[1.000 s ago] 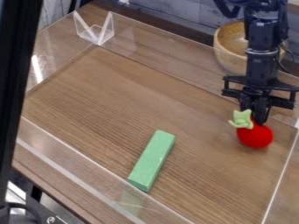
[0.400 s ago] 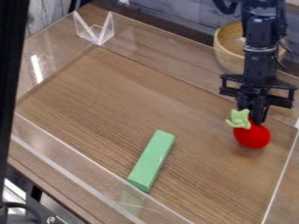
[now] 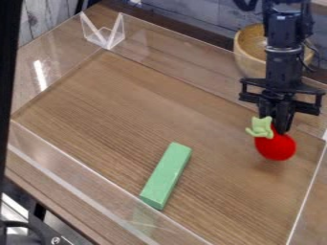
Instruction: Move the red object to the right side of the table
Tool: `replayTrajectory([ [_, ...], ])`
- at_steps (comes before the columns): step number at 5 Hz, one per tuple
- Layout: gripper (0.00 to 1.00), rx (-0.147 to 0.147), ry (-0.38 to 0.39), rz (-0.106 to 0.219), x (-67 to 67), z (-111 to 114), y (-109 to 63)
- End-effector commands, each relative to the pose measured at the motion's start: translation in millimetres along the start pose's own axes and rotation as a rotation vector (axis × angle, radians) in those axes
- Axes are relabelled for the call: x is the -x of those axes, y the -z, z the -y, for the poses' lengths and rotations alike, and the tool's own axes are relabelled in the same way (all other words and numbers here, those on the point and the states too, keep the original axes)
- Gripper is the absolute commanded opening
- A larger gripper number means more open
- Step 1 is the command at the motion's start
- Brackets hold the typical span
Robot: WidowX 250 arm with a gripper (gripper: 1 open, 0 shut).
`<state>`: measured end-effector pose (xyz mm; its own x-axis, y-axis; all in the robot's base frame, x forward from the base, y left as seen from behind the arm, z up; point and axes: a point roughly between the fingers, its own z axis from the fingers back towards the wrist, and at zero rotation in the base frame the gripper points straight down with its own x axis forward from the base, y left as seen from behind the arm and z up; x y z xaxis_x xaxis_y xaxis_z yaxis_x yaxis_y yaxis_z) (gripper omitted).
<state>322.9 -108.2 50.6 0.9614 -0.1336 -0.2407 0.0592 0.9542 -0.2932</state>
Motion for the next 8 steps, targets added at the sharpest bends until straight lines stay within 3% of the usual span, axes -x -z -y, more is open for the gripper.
replayTrajectory([
  [1,0.0,0.009,0.035,0.091,1.4,7.5,-32.5],
  [8,0.0,0.014,0.028,0.081,6.2,-1.4,-31.4],
])
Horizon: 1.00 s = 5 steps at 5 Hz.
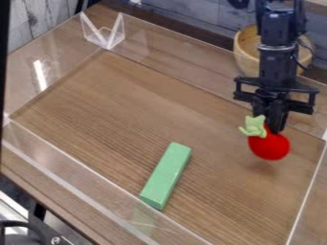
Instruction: Move the red object to the right side of the table
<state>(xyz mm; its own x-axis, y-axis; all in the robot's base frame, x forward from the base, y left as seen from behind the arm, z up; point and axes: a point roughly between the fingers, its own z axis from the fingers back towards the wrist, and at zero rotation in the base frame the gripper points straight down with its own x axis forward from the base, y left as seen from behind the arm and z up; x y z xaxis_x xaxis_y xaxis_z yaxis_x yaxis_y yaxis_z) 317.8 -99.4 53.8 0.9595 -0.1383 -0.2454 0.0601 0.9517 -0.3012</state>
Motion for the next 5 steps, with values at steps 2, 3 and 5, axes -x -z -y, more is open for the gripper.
replayTrajectory([
  [2,0.0,0.006,0.023,0.085,0.2,3.5,-26.4],
  [3,0.0,0.007,0.022,0.084,0.6,2.5,-26.0],
  [5,1.0,0.011,0.018,0.08,1.4,0.3,-27.4],
])
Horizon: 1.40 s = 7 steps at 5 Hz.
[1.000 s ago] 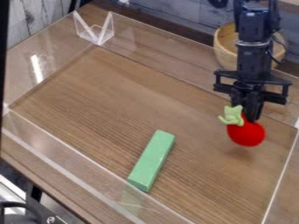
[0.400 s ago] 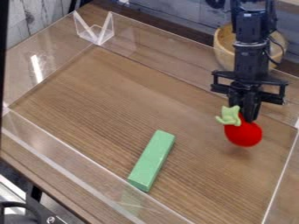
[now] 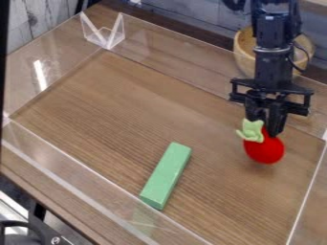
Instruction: Move the red object to the right side of the table
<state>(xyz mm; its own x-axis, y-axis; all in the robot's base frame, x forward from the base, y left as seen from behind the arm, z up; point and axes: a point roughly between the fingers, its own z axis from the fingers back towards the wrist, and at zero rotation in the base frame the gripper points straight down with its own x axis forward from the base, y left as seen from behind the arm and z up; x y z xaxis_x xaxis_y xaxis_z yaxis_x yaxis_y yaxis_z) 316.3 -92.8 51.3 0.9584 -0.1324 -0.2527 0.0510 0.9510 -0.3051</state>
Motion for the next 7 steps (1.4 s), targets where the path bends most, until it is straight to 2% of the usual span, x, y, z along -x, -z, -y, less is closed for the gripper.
replayTrajectory([
  [1,1.0,0.01,0.023,0.084,0.7,7,-30.7],
  [4,1.0,0.015,0.005,0.109,6.2,-2,-46.6],
  [7,1.0,0.007,-0.038,0.138,11.6,-19,-56.6],
])
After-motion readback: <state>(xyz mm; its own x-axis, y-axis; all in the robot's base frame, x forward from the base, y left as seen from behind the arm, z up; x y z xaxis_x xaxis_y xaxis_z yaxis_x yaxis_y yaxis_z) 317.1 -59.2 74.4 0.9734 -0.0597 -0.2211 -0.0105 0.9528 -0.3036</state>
